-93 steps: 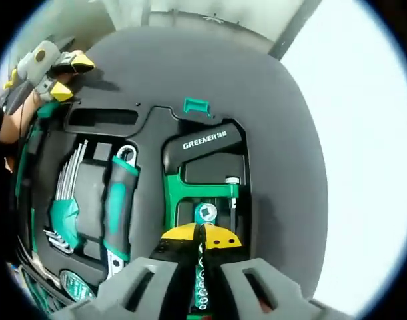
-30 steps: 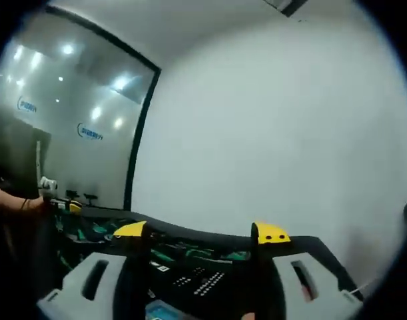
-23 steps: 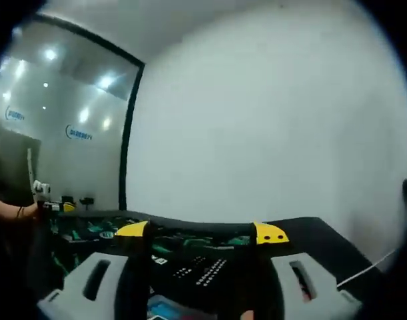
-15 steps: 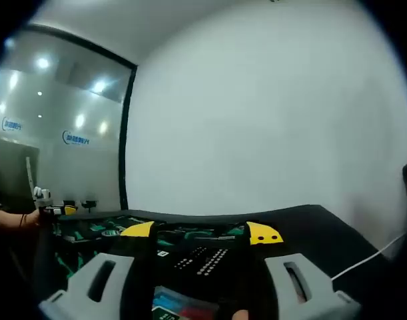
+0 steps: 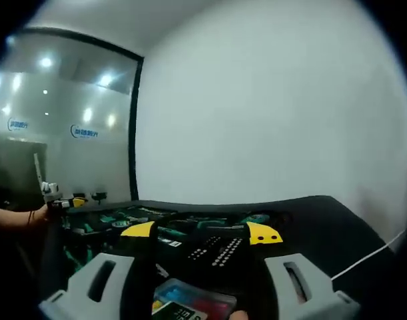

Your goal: Pick up the tools and put them into their designated positions in the toolbox.

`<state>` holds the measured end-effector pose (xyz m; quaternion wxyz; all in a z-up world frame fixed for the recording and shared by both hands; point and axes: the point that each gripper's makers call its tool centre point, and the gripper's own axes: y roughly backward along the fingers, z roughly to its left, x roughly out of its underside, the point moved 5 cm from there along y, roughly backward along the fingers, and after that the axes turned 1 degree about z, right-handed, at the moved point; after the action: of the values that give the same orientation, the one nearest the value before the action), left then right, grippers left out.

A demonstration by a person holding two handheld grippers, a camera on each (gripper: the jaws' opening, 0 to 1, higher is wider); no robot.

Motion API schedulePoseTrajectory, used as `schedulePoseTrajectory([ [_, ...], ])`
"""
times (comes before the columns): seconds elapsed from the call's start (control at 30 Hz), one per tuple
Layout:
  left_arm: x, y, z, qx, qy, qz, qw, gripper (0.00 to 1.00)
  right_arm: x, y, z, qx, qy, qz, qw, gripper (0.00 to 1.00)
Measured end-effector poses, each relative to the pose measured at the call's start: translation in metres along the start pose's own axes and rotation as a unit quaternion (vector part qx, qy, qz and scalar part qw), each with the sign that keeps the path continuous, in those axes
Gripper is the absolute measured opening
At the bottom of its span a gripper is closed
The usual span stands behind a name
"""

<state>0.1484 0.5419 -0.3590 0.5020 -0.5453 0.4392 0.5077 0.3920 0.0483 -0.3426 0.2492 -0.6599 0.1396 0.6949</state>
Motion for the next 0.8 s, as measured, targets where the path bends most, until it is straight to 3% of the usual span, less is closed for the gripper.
schedulePoseTrajectory([
  [0.33,-0.005,0.001,0.003,0.000,0.001,-0.018,0.9998,0.26,0.002,0.000,0.000,-0.002,-0.007,0.004,1.0000,0.49],
  [0.43,-0.001,-0.002,0.010,-0.004,-0.009,-0.007,0.9999,0.26,0.002,0.000,-0.001,0.000,-0.002,0.004,1.0000,0.49],
  [0.6,0.001,-0.001,-0.002,-0.003,-0.017,0.002,0.9998,0.26,0.002,0.000,-0.002,-0.002,-0.008,0.003,1.0000,0.48],
  [0.8,0.003,-0.001,0.002,-0.008,-0.022,0.007,0.9997,0.26,0.002,0.000,-0.003,-0.004,-0.014,0.003,0.9999,0.48],
])
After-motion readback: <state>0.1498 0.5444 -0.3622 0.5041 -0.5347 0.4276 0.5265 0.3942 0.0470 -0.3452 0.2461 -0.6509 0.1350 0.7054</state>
